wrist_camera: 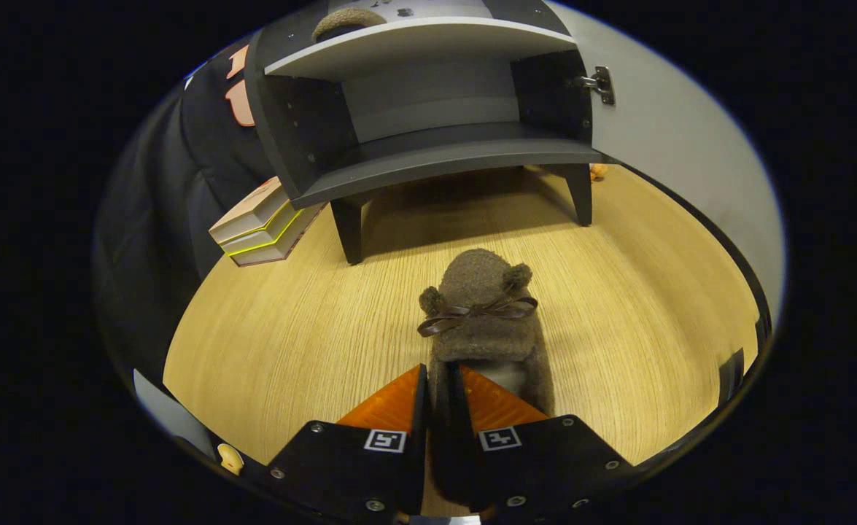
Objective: Open the shoe cabinet door, grab the shoes and put them into the shoe cabinet, then close the shoe cabinet door.
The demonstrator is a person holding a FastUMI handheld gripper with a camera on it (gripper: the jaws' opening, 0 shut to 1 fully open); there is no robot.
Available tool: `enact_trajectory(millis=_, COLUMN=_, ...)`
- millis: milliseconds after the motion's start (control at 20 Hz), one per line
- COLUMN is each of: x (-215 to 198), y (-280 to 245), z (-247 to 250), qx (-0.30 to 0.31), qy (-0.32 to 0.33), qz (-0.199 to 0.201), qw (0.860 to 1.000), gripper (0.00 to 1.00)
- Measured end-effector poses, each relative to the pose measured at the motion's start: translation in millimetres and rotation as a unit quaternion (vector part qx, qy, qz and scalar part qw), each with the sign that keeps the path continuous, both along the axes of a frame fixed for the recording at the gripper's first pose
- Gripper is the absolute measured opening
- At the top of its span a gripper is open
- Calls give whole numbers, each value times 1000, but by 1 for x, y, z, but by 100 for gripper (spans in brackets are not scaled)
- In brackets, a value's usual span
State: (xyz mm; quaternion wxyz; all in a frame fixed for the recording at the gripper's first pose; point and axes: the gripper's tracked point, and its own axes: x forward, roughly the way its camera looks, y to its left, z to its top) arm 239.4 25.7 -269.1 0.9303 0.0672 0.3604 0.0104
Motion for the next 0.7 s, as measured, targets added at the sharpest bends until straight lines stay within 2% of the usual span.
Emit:
enact_trajectory(millis=150, x=11, y=-1, z=-8, qx=-15, qy=2, qz=-6, qw=1000, gripper=19)
enact_trajectory(millis=300, x=10, y=-3, z=-7, qx=-8, qy=3, qz=-8, qw=1000, gripper=10)
enact_trajectory(millis=400, x=7, y=-6, z=-2, qx=-6, qy=6, qz=-11, qw=1000, gripper=7)
enact_trajectory(millis=550, x=-2, y=-15, z=15, qx=-27, qy=-2, qz=-8, qw=1000, gripper=7)
enact_trajectory(millis=700, x=-14, y=-17, z=43, qx=-5, qy=-12, qz=-18, qw=1000, gripper=7)
